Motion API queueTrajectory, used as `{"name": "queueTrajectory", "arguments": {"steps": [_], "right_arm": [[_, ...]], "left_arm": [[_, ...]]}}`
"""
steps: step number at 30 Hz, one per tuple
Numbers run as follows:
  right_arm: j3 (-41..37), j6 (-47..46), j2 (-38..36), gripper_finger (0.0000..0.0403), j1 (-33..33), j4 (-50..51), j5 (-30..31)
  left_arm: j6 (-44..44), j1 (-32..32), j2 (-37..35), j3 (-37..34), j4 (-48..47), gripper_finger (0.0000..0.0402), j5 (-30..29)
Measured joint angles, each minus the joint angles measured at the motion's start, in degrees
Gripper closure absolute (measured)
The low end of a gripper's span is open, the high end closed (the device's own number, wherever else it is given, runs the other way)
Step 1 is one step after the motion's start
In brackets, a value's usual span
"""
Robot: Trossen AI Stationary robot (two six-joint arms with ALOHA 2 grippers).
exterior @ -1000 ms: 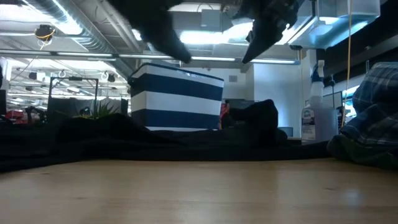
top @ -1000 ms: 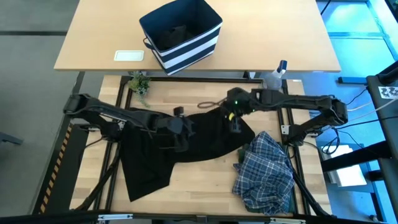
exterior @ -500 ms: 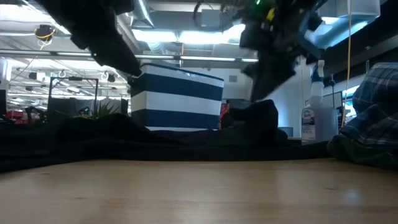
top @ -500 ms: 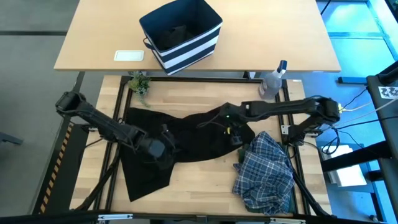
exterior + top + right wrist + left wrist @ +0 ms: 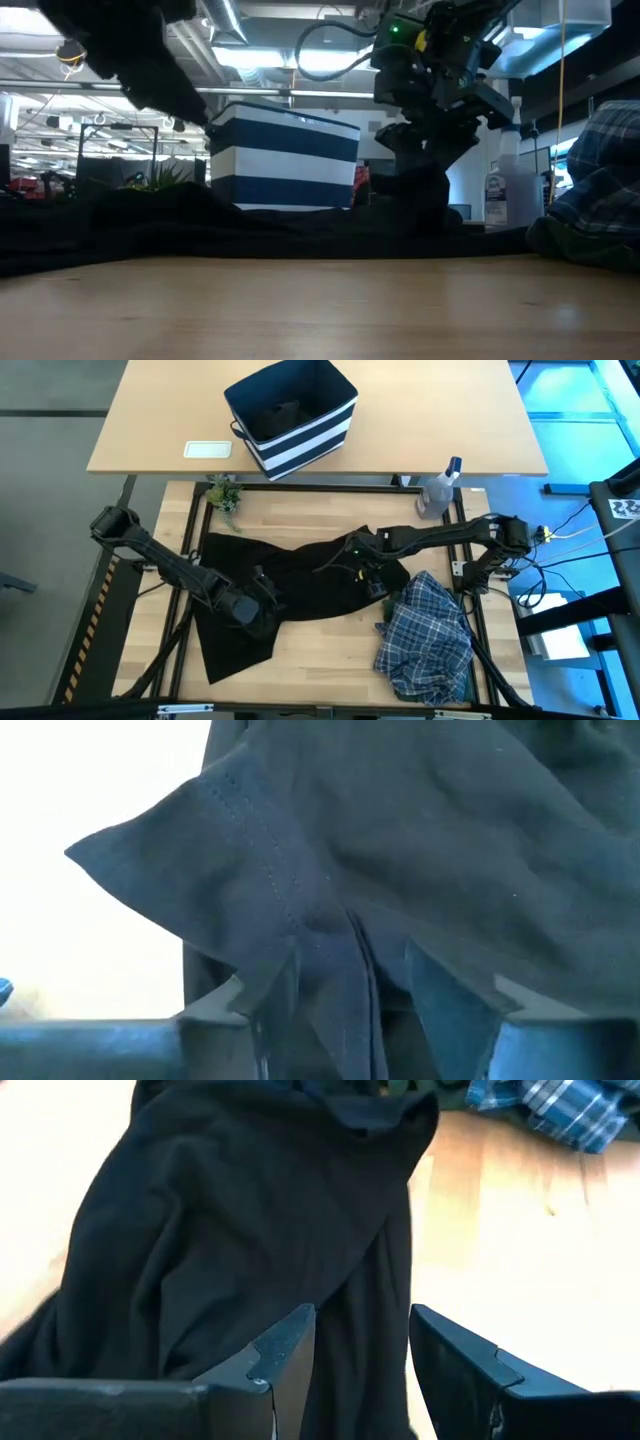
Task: Fold Laundry from Bin
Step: Fold the black shirt
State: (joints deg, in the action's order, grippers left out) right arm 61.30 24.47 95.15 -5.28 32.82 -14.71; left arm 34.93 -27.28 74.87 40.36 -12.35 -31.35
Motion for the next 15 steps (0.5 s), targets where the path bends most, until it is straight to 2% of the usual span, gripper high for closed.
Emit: {"name": "queueTrajectory", "arguments": {"steps": [9, 15], "right_arm": [[0.0, 0.9, 0.0, 0.023, 0.0, -1.4, -1.4], [0.1, 0.9, 3.1, 0.0231, 0.0, -3.7, -2.4]], "left_arm": [[7.2, -2.1, 0.0, -4.5, 3.6, 0.0244, -1.1], [10.0, -2.9, 0.0, -5.7, 3.6, 0.0244, -1.1]]}}
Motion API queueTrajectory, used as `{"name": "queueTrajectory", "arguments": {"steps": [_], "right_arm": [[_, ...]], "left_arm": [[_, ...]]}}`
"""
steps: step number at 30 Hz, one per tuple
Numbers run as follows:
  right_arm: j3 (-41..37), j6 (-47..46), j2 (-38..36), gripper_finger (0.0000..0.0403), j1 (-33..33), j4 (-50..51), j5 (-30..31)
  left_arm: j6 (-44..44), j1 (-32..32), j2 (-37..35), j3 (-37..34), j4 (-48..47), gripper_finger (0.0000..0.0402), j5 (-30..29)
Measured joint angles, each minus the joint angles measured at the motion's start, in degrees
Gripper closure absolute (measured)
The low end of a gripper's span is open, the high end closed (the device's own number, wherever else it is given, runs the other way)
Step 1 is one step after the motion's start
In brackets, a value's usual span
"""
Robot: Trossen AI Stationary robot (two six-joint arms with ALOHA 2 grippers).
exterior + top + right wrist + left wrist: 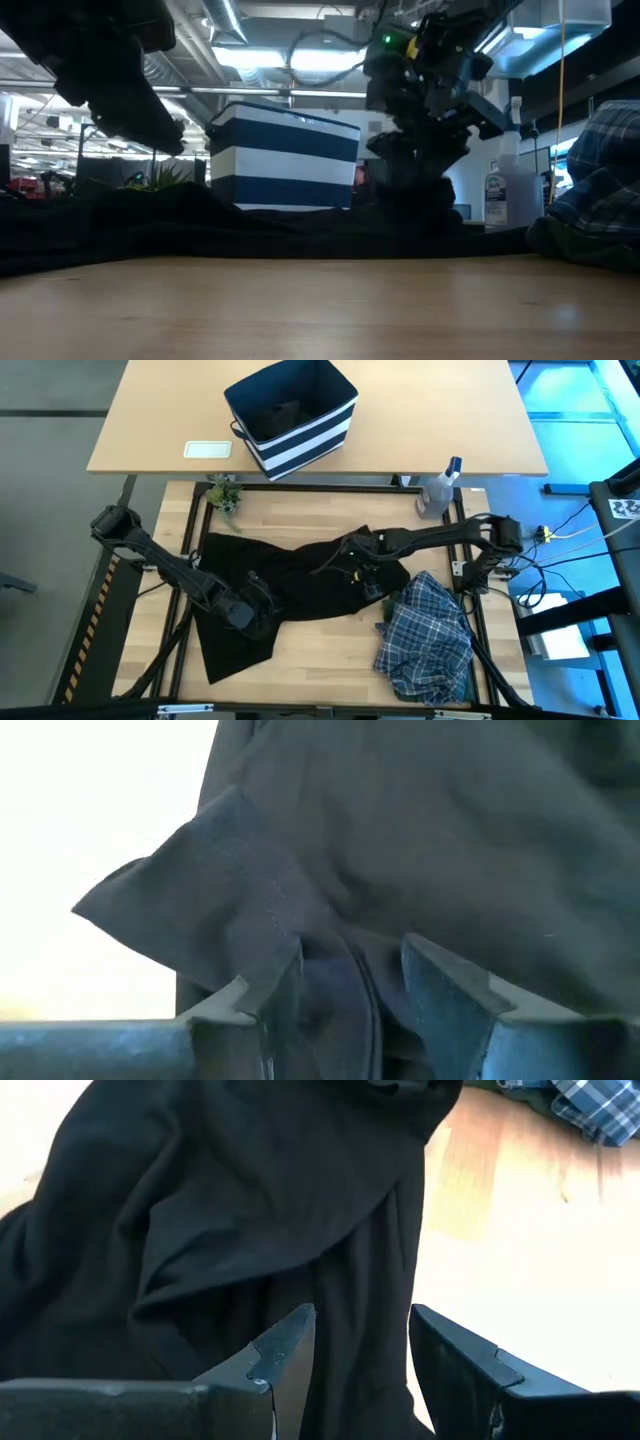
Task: Fold Laundry from Bin
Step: Fold the black shirt
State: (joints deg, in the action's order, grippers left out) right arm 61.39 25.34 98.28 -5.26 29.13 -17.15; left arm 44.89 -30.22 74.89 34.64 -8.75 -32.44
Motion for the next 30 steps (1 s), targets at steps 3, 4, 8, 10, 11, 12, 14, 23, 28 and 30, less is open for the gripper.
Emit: {"name": "queueTrajectory", "arguments": {"steps": [3, 4, 8, 10, 11, 12, 14, 23, 28, 30], "right_arm": [[0.0, 0.0, 1.8, 0.0231, 0.0, 0.2, -0.5], [0.0, 0.0, 2.2, 0.0231, 0.0, 0.5, -0.5], [0.0, 0.4, 2.1, 0.0232, 0.0, 1.2, -0.5], [0.0, 0.5, 1.7, 0.024, 0.0, 2.2, -0.5], [0.0, 0.6, 1.6, 0.0247, 0.0, 2.5, -0.5], [0.0, 0.6, 1.6, 0.0257, 0.0, 3.0, -0.5], [0.0, 0.8, 1.6, 0.0282, 0.0, 5.6, -0.4], [2.9, 2.1, 1.6, 0.0388, 0.0, 18.9, 9.5], [7.4, 2.1, 1.2, 0.0397, 0.0, 26.1, 15.8], [8.8, 2.1, 1.2, 0.0396, 0.0, 27.4, 16.6]], "left_arm": [[0.0, -0.3, 0.0, 0.0, 0.0, 0.0244, 0.0], [-0.1, -0.3, 0.0, 0.0, 0.0, 0.0244, 0.1], [-0.3, -0.3, 0.0, 0.0, -0.2, 0.0244, 0.0], [-0.4, -0.3, 0.0, 0.0, -0.5, 0.0244, 0.1], [-0.4, -0.3, 0.0, 0.0, -0.9, 0.0244, 0.1], [-0.4, -0.3, 0.0, 0.0, -1.4, 0.0244, 0.1], [-0.5, -0.3, 0.0, 0.0, -1.8, 0.0244, 0.1], [-1.8, -0.3, 0.0, 0.0, -2.7, 0.0244, 0.1], [-0.9, -0.5, 0.0, 0.0, -2.7, 0.0244, 0.4], [0.1, -0.9, 0.0, 0.0, -2.5, 0.0244, 1.5]]}}
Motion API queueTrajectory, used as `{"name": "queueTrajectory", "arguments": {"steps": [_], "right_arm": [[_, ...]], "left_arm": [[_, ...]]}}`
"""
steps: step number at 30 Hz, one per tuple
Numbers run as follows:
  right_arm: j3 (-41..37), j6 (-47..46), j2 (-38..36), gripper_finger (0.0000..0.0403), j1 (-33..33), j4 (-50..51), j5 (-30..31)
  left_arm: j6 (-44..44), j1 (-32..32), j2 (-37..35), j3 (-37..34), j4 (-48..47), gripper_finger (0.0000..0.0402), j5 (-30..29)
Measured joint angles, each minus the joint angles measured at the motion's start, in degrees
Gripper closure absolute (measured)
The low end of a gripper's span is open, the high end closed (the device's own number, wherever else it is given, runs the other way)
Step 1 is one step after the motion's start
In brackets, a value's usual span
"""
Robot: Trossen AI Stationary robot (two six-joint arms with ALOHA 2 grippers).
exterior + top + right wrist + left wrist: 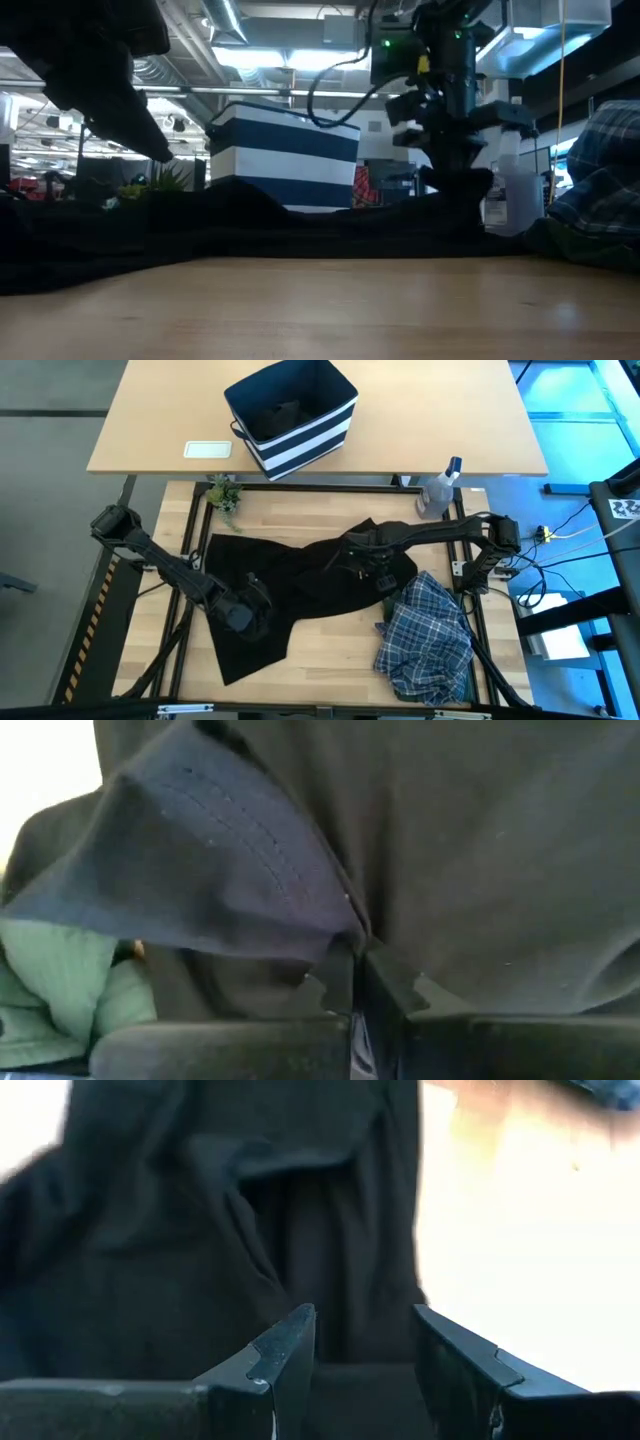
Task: Fold Laundry from Bin
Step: Fold the black shirt
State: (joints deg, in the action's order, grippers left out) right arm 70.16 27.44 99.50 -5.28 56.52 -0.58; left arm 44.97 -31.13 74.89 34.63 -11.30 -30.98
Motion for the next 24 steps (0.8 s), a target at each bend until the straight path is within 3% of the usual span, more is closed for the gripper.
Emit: {"name": "queueTrajectory", "arguments": {"steps": [10, 17, 24], "right_arm": [[1.4, 0.0, 0.0, 0.04, 0.0, 0.1, 0.1], [1.4, -0.1, 0.0, 0.0401, 0.0, 3.5, 3.9], [1.5, -0.3, 0.0, 0.0401, 0.0, 12.2, 6.3]], "left_arm": [[7.2, -4.9, 0.6, 0.0, -2.2, 0.0244, 12.4], [14.3, -8.4, 10.3, 0.0, 0.5, 0.0244, 24.0], [17.9, -11.8, 14.8, 0.3, 5.5, 0.0244, 26.6]]}}
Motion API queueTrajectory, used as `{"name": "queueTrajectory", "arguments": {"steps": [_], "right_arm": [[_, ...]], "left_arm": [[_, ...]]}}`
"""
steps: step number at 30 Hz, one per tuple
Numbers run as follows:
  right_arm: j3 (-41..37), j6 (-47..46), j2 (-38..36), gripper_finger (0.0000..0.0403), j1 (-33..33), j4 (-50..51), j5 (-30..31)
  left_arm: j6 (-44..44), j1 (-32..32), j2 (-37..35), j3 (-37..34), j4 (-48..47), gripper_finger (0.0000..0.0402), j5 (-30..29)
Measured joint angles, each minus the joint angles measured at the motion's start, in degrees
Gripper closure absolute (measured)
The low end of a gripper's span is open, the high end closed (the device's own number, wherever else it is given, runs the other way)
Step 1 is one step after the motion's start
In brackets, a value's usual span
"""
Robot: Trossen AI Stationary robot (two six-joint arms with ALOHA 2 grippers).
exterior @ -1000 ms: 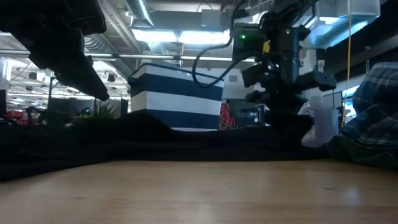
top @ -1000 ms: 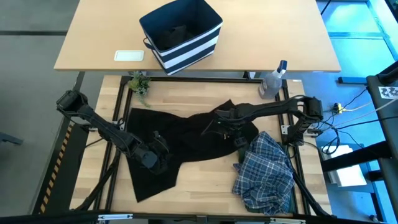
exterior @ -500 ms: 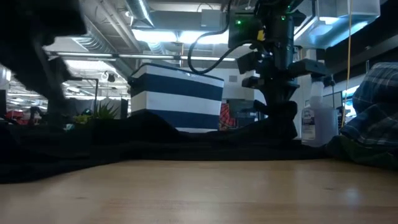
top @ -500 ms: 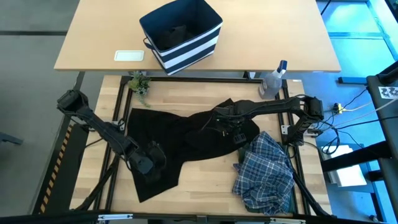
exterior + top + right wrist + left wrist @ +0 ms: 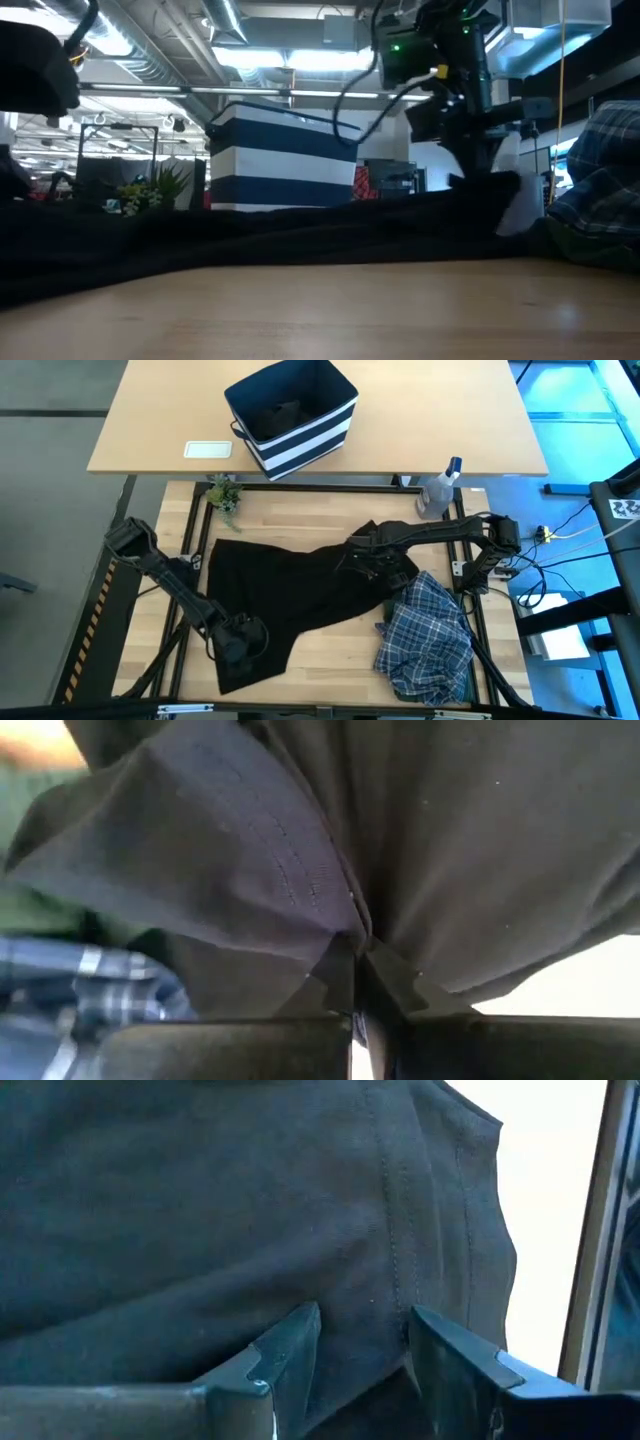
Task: Fold Laundry from Bin
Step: Fold the black shirt
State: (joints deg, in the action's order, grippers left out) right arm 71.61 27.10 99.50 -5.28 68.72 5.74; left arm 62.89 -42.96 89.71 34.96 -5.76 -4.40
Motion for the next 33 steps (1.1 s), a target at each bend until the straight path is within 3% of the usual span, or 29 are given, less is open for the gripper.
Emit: {"name": "queueTrajectory", "arguments": {"steps": [7, 15, 22, 25, 29, 33], "right_arm": [[0.0, -1.6, -0.6, 0.0402, 0.0, 5.7, 1.2], [0.0, -2.4, -1.0, 0.0402, 0.0, 5.6, -8.1], [0.0, -2.4, -1.0, 0.0402, -0.7, 10.5, -7.2], [0.0, -2.6, -1.0, 0.0402, -1.7, 10.1, -9.8], [0.0, -4.6, -1.0, 0.038, -2.8, 7.1, -14.9], [0.1, -4.7, -1.0, 0.0331, -2.6, 6.1, -15.4]], "left_arm": [[1.5, -0.9, 0.1, 0.0, -0.3, 0.0244, 0.0], [2.4, -1.2, 0.0, 0.0, -2.3, 0.0244, 2.0], [3.5, -1.8, 0.0, 0.0, -2.8, 0.0244, 2.6], [4.1, -1.8, 0.0, 0.0, -2.9, 0.0244, 2.6], [2.7, -1.6, -0.7, -0.2, -2.9, 0.0244, 1.6], [1.2, -1.1, -4.5, -0.6, -5.2, 0.0244, -0.8]]}}
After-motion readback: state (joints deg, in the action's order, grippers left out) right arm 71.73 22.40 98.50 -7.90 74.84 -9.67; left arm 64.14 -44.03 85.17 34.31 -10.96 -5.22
